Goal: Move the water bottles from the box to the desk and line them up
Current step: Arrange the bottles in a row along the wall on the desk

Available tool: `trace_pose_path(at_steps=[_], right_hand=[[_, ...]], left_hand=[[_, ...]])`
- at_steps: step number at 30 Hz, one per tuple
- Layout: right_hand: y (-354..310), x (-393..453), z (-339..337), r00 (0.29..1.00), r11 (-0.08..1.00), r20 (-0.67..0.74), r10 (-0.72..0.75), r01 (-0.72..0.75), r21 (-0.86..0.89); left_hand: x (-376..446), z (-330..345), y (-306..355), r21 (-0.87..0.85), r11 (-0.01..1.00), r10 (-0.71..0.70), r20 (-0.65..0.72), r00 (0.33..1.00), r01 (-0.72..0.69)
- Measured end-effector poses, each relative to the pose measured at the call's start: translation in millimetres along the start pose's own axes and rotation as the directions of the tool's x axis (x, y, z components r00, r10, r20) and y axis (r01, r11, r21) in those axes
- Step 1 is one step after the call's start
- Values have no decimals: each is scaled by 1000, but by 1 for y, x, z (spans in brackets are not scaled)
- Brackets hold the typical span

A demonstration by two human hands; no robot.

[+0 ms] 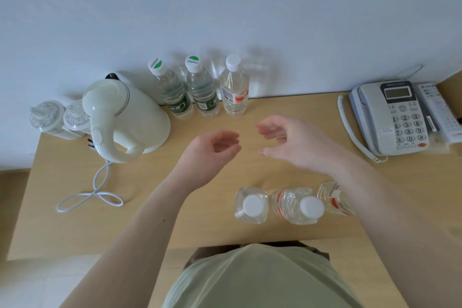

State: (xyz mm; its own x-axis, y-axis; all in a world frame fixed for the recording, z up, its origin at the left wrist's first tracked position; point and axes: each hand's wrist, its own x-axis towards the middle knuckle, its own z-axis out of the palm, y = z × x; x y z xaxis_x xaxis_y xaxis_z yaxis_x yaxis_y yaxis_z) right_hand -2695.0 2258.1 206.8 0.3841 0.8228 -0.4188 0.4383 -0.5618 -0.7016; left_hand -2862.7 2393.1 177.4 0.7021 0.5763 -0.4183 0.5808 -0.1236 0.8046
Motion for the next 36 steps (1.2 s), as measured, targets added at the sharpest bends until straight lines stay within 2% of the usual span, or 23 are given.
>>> trace_pose_path(at_steps=[4, 8, 13, 16, 21, 36], right_hand=[[3, -16, 1, 997, 1000, 81, -4, 6, -23], [8, -33, 2, 989, 998, 151, -2, 11, -56], [19, -48, 0, 990, 998, 141, 29, -20, -67], [24, -55, -1, 989, 997, 143, 37, -27, -66], [25, -59, -3, 988, 997, 152, 23, -12, -71], [29, -54, -11, 988, 998, 156, 18, -10, -55]], left_hand=[[-16, 7, 2, -40, 999, -8, 49, 999, 10], [-35, 11, 1, -43, 999, -21, 179, 984, 29], [-56, 15, -5, -99, 993, -24, 372, 928, 66], [-64, 18, -9, -86, 994, -24, 435, 900, 68], [-64, 24, -6, 106, 994, -4, 380, 925, -39], [-54, 29, 6, 128, 990, 18, 314, 949, -61]])
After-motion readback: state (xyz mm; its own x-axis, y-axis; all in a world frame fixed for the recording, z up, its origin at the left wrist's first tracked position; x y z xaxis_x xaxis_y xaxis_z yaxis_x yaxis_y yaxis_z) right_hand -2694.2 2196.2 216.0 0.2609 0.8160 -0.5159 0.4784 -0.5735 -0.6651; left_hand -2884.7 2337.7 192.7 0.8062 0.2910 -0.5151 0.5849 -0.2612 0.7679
